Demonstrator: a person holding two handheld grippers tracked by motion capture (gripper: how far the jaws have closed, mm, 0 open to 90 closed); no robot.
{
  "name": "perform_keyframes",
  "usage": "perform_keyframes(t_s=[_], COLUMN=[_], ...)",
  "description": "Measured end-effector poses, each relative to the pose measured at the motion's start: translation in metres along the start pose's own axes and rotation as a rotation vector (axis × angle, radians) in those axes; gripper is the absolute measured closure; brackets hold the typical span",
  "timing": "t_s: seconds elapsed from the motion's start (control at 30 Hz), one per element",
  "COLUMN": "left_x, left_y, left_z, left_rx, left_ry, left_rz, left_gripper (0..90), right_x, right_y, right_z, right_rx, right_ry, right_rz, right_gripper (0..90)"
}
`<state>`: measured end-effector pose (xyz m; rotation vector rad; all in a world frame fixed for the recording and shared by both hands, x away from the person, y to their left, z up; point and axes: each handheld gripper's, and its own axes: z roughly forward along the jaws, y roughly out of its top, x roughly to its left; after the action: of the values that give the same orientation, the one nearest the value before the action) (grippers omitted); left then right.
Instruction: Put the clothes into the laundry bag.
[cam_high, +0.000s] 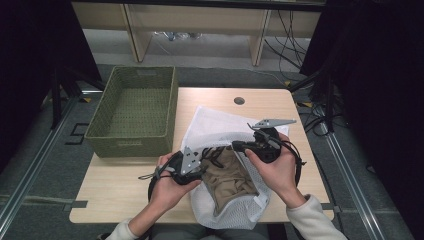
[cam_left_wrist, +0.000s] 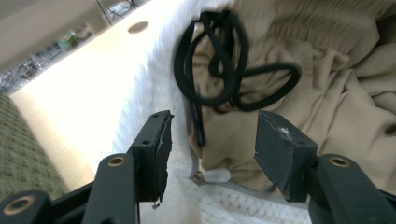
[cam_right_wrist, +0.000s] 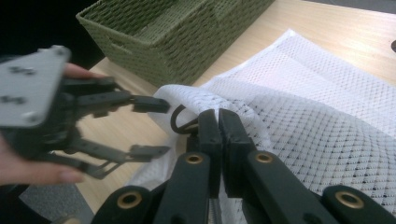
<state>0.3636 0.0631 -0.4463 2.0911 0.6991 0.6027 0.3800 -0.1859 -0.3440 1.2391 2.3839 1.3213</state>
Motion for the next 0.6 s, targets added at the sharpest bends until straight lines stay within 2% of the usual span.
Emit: perform_keyframes(t_s=[0.03,0.07,0.1,0.13,0.17,0.2,0.23,0.3,0.33,0.37,0.4,0.43,0.47,0.53,0.6], left_x=[0.003,0.004,0.004,0.004,0.004,0.002,-0.002,-0.004,-0.006,-0.010,-0.012,-0.012,-0.014,-0.019,-0.024], left_y=[-0.003,-0.006,-0.006,-0.007,-0.007,-0.006,-0.004,-0.002,-0.001,0.002,0.004,0.004,0.005,0.006,0.007], left_z=[0.005,0.015,0.015,0.018,0.023,0.027,0.033,0.036,0.039,0.044,0.045,0.045,0.049,0.056,0.062], left_rx=[0.015,0.031,0.031,0.057,0.054,0.043,0.047,0.043,0.045,0.044,0.052,0.052,0.038,0.044,0.040], left_ry=[-0.030,-0.032,-0.032,-0.043,-0.047,-0.047,-0.062,-0.072,-0.082,-0.084,-0.088,-0.088,-0.091,-0.090,-0.087], left_rz=[-0.040,-0.029,-0.029,-0.038,-0.058,-0.055,-0.059,-0.059,-0.059,-0.048,-0.051,-0.051,-0.058,-0.052,-0.043], left_gripper=[45.7,48.4,52.2,52.2,53.6,59.0,60.5,63.3,64.3,64.3,64.0,63.4,63.4,62.1,61.9], right_x=[0.000,0.000,0.000,0.000,-0.001,0.000,-0.002,-0.001,-0.003,-0.002,-0.004,-0.004,-0.004,-0.005,-0.006], right_y=[0.000,-0.001,-0.001,-0.001,-0.002,-0.004,-0.005,-0.006,-0.009,-0.009,-0.009,-0.009,-0.010,-0.010,-0.011], right_z=[0.000,0.001,0.001,0.001,0.003,0.007,0.010,0.011,0.014,0.015,0.015,0.015,0.014,0.012,0.011], right_rx=[0.003,0.009,0.009,0.024,0.022,0.040,0.043,0.060,0.073,0.078,0.073,0.073,0.077,0.083,0.085], right_ry=[0.005,0.010,0.010,0.000,0.005,0.012,0.026,0.018,0.024,0.023,0.024,0.024,0.025,0.024,0.017], right_rz=[-0.003,-0.010,-0.010,0.000,-0.015,-0.007,-0.017,-0.008,-0.020,-0.013,-0.034,-0.034,-0.020,0.001,-0.003], right_gripper=[89.9,89.9,89.9,89.9,89.9,89.9,89.9,89.9,89.9,89.9,89.9,89.9,89.9,89.9,89.9])
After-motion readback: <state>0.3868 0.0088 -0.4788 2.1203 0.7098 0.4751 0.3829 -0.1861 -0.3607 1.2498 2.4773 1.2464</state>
